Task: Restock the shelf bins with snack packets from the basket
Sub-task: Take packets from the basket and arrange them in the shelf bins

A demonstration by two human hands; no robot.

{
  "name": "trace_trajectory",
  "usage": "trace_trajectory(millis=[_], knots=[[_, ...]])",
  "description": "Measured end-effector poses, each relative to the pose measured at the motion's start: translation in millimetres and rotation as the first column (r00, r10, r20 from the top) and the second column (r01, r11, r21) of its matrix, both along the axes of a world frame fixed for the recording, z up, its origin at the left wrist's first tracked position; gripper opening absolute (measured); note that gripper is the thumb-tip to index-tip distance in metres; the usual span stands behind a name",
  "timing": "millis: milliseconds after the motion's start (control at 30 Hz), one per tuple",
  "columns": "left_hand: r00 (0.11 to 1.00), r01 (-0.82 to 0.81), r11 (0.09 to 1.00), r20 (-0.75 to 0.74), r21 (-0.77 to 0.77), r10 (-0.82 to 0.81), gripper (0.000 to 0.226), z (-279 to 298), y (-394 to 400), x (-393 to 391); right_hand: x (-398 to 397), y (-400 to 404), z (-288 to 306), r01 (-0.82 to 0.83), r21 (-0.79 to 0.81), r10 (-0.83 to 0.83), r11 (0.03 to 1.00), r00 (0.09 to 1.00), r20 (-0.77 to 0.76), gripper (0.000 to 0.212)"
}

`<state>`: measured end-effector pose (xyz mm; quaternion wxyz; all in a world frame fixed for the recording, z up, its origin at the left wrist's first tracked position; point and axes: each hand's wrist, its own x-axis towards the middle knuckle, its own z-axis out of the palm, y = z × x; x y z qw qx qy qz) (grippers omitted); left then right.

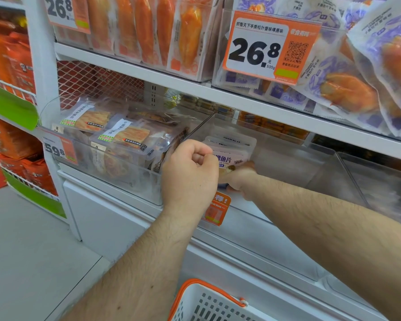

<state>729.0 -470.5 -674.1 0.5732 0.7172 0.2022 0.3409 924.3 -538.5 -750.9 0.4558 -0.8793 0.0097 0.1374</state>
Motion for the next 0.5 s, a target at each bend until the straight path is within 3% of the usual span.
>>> trace_trajectory(millis=[267, 500], knots=[[1.0, -0.006, 1.0, 0.003, 0.004, 0.006, 0.017, 1, 0, -1, -15, -5, 12, -0.044, -0.059, 0.043, 0.997, 0.999, -0.019, 0.05], [1.0, -0.007, 1.0, 0.002, 0.011, 0.007, 0.017, 1, 0, -2, -16, -7, 12, -0.081, -0.168, 0.075, 0.982, 0.996, -0.043, 0.05]])
